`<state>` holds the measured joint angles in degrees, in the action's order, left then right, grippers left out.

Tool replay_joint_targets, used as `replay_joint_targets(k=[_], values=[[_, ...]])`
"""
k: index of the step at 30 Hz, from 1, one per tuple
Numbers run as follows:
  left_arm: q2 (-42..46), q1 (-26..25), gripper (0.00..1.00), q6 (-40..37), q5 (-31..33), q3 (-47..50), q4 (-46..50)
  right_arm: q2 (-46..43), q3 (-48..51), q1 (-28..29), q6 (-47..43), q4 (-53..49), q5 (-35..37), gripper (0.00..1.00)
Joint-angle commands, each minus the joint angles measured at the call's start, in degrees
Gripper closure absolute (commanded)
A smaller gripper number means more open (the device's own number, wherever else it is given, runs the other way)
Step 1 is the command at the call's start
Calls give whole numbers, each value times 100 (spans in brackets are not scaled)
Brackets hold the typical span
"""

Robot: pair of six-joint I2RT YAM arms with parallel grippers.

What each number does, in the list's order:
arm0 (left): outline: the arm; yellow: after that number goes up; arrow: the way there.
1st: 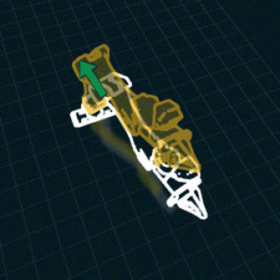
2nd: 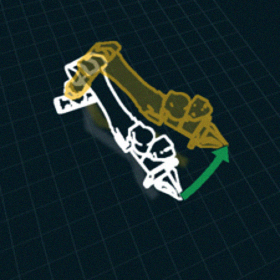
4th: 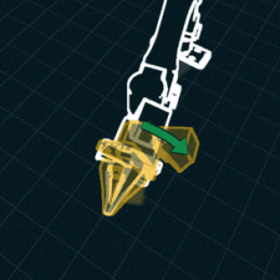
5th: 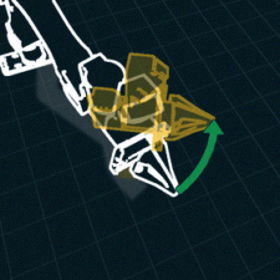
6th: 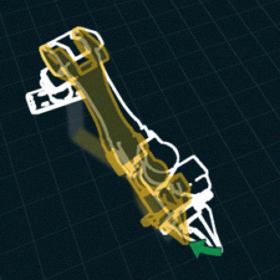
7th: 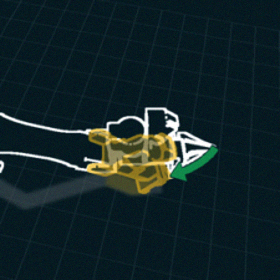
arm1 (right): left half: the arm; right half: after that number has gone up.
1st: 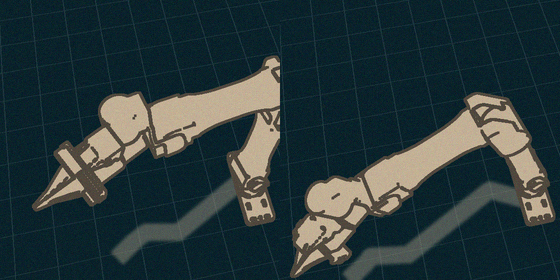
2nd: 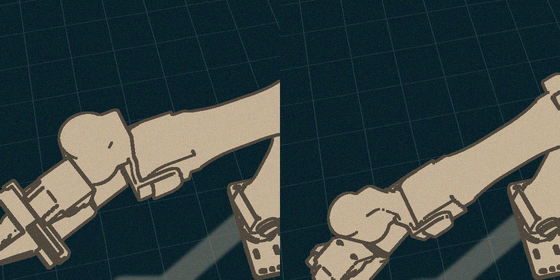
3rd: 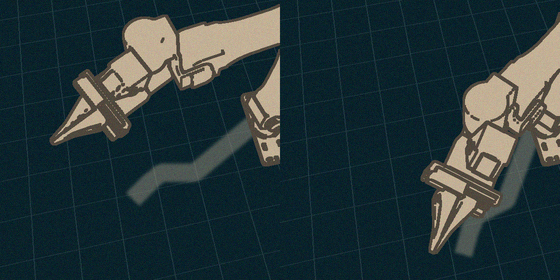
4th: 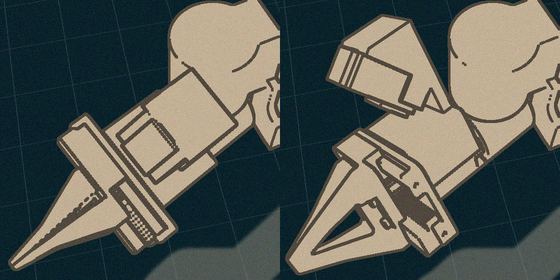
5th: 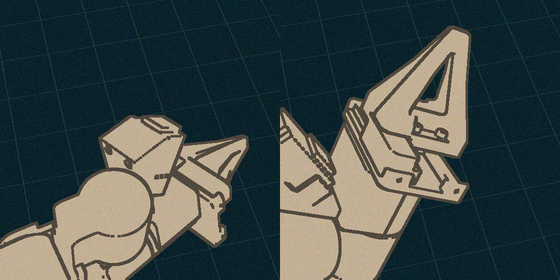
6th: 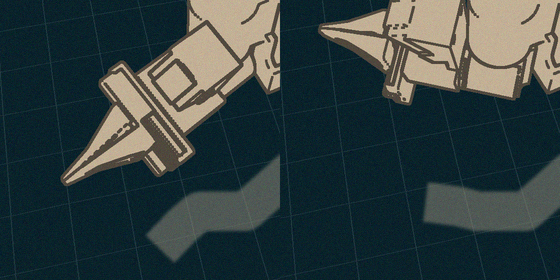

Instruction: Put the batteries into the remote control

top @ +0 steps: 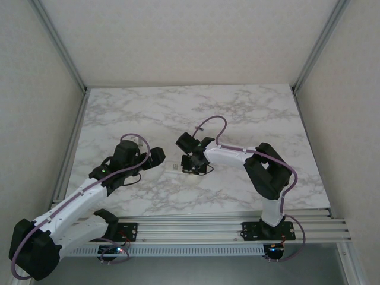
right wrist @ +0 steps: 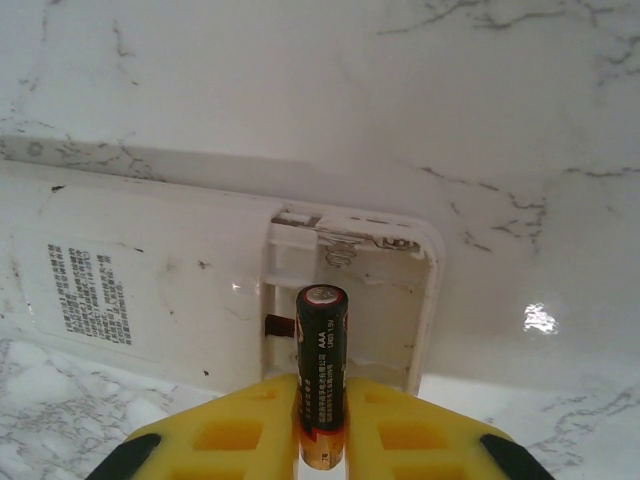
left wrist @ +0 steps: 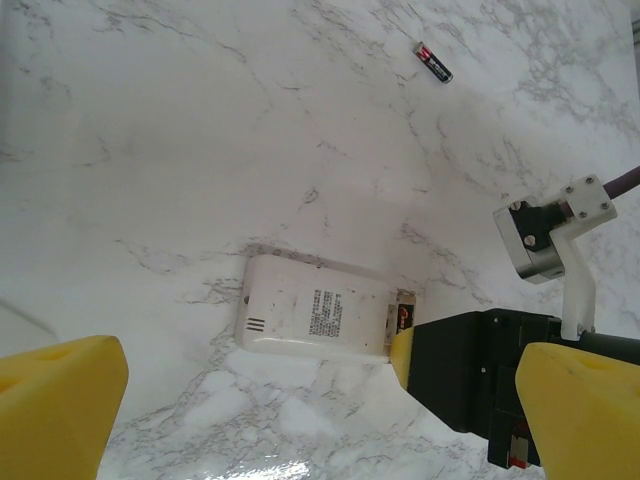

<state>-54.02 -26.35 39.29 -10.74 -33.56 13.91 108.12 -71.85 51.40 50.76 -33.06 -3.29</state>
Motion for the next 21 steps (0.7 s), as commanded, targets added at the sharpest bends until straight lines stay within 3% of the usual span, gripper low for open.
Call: replay_joint_targets(k=[1, 6, 12, 21], values=[[-12, 46, 0, 97, 11, 55, -117, -165, 74, -16, 312, -210, -124, 83], [-26, 44, 0, 112, 9, 67, -137, -124, 79, -16, 438, -192, -307, 82], [-30, 45, 0, 105, 28, 69, -142, -103, -11, -9, 423, -354, -182, 74], [-424, 43, 0, 30, -353, 165, -364, -380, 8, -94, 338, -359, 48, 79]])
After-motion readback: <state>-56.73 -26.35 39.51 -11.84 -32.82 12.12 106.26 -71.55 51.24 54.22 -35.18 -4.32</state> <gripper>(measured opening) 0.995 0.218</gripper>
